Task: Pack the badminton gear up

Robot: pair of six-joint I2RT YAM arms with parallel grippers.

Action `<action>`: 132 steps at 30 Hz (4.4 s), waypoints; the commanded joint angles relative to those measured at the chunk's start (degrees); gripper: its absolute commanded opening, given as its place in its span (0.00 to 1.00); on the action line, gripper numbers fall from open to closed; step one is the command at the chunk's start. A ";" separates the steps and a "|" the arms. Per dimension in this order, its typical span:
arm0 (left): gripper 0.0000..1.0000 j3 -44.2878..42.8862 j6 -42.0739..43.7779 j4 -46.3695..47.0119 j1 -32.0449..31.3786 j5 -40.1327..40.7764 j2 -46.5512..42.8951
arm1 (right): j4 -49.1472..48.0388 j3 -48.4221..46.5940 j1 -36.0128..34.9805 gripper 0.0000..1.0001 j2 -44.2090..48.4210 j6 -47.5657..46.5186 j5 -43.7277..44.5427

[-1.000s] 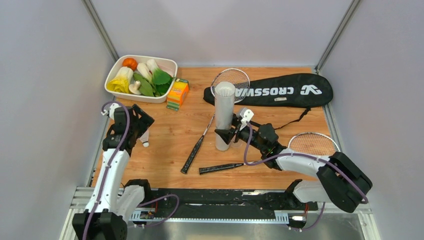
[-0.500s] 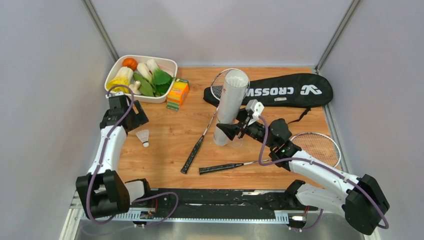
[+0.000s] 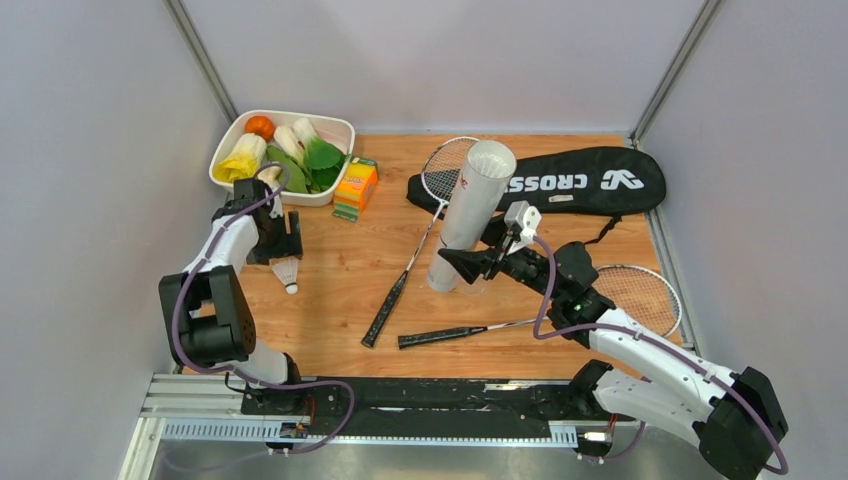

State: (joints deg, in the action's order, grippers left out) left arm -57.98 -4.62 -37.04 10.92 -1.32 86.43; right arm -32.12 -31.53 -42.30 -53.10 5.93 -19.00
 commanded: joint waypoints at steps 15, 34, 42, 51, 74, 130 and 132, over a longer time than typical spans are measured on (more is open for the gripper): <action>0.65 -0.21 0.35 -8.00 0.16 -7.07 -3.21 | -1.59 -0.38 -0.23 0.52 2.34 1.37 -0.04; 0.71 -4.65 4.09 -3.34 -0.35 -9.55 0.76 | 0.60 -0.55 -0.24 0.52 4.33 0.93 2.31; 0.71 -6.88 6.08 -2.73 -1.09 -13.38 5.59 | 0.60 -0.56 -0.22 0.52 3.55 0.83 2.91; 0.67 -3.76 5.04 -5.53 -1.16 -13.80 4.21 | 1.04 -1.07 -0.23 0.52 2.48 0.97 3.57; 0.33 1.47 -2.06 -9.68 -3.10 -12.17 -4.31 | 4.21 -2.55 -0.25 0.52 1.60 1.62 6.26; 0.00 -16.65 -21.33 10.78 -6.64 -33.60 -30.24 | 38.23 -26.53 -2.46 0.53 -15.13 -25.01 24.09; 0.00 -17.29 -22.07 11.97 -6.91 -34.89 -31.53 | 40.12 -28.17 -3.69 0.52 -16.58 -27.83 27.61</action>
State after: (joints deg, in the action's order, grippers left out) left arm -71.85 -24.71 -29.28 4.84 -32.53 57.91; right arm 0.56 -54.76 -43.90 -67.66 -13.10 -0.58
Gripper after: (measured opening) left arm 0.007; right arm 0.639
